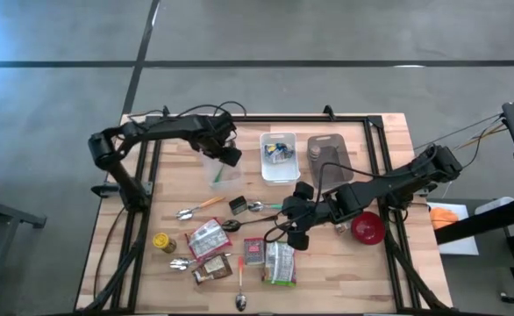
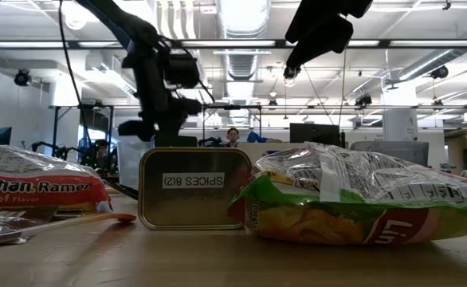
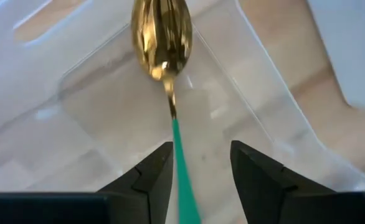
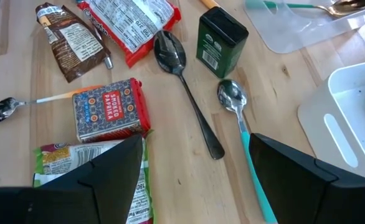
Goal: Pick & Place Food Item
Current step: Put the yellow spoon into the transparent bin
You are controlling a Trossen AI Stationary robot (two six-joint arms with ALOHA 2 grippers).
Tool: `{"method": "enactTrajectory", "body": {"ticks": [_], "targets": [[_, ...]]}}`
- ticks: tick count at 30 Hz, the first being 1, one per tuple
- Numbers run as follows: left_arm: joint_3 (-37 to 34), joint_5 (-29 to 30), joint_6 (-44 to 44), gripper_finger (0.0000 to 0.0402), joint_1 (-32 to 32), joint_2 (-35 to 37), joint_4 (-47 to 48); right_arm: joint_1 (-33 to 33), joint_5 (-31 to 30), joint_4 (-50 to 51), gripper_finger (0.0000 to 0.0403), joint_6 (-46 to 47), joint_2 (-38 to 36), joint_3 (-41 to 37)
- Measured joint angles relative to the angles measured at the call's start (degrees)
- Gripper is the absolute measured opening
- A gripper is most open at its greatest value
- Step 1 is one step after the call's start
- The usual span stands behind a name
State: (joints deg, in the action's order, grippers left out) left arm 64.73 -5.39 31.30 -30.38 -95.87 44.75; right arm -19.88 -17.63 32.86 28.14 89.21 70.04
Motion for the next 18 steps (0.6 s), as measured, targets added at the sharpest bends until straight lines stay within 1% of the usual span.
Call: {"method": "enactTrajectory", "body": {"ticks": [4,7,9,11,16,18], "targets": [[-0.26,-0.01,-5.28,0.0164,1.62,4.91,5.94,0.00,0.00,-0.02,0.0293,-0.14,0.00,0.00],[-1.08,0.02,-8.22,0.0164,4.16,9.10,10.82,0.00,0.00,-0.01,0.0293,-0.26,0.00,0.00],[-2.03,0.20,-8.83,0.0164,6.52,11.86,12.36,0.00,0.00,-0.02,0.0293,-0.26,0.00,0.00],[-3.26,0.49,-8.25,0.0164,9.09,14.58,12.52,0.00,0.00,0.00,0.0293,-0.26,0.00,0.00],[-6.82,0.70,-0.67,0.0164,14.96,19.85,12.48,0.00,0.00,-0.04,0.0293,-0.18,0.00,0.00],[-8.55,0.94,0.14,0.0164,16.94,21.19,12.27,0.00,0.00,-0.05,0.0293,-0.14,0.00,0.00]]}}
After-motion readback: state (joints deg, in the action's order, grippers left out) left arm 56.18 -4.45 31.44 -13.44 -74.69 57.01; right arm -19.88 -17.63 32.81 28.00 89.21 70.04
